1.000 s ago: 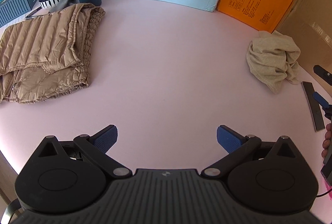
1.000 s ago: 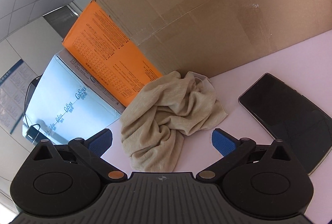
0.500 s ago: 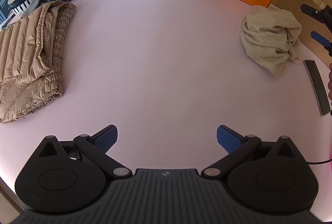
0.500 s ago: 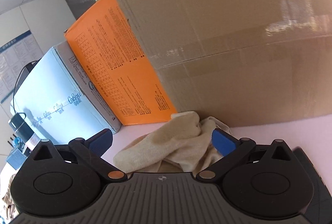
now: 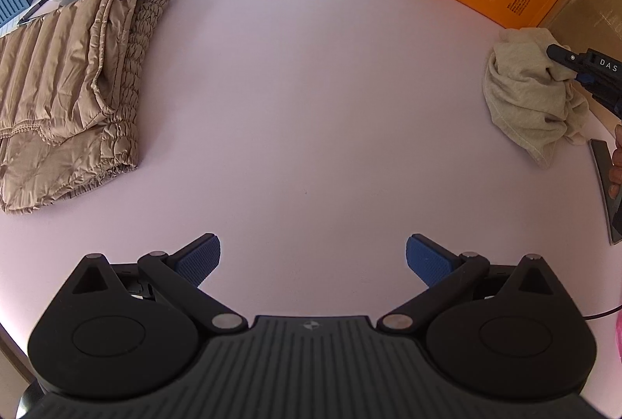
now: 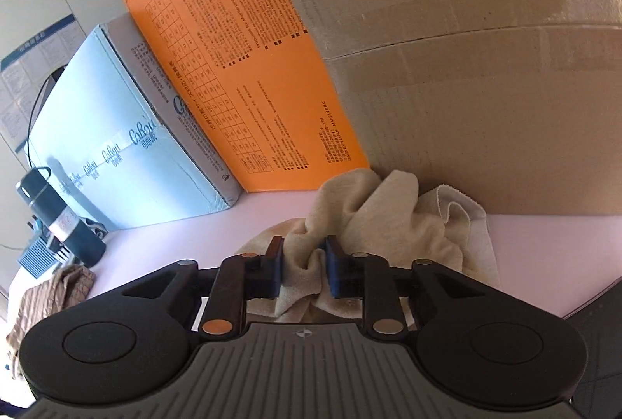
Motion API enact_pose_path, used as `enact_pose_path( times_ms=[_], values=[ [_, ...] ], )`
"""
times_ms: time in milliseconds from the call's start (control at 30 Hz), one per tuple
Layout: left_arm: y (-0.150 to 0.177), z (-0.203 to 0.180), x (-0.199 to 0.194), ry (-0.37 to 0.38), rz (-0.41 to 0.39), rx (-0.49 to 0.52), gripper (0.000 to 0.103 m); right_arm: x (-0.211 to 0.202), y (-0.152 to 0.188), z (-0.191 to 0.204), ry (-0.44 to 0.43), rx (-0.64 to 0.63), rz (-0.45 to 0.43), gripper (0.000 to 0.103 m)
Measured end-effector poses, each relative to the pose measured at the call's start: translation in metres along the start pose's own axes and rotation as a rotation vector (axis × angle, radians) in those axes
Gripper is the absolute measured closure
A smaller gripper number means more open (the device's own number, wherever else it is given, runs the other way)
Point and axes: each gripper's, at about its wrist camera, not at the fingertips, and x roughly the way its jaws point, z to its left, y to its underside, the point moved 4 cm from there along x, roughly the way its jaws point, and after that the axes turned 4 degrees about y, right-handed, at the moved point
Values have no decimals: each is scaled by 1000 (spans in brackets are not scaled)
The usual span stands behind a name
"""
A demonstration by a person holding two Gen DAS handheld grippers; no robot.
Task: Fold clothes
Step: 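Grasp the crumpled beige top with the right tool and lift it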
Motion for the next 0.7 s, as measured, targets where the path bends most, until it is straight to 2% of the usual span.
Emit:
enact_pose_path(
  times_ms=[33,433,500,533,567,633,700],
  values=[
    [0,1,1,3,1,-2,0,0,0,0,0,0,0,87],
    [-21,2,21,61,42,-50,0,-14,57,65,-298,-66,252,87],
    [-25,0,26,76,52,-51,0,-16,67,75,-347,-77,294,75],
    [-28,-2,29,83,57,-48,0,-18,71,80,-372,-82,315,73],
    [-29,-4,31,90,61,-44,0,-23,77,81,-353,-72,340,71],
    [-32,-9,36,103,70,-33,0,-39,86,72,-254,-35,372,67],
    [-34,-13,43,116,84,-22,0,-46,80,67,-217,-41,321,46]
  ],
)
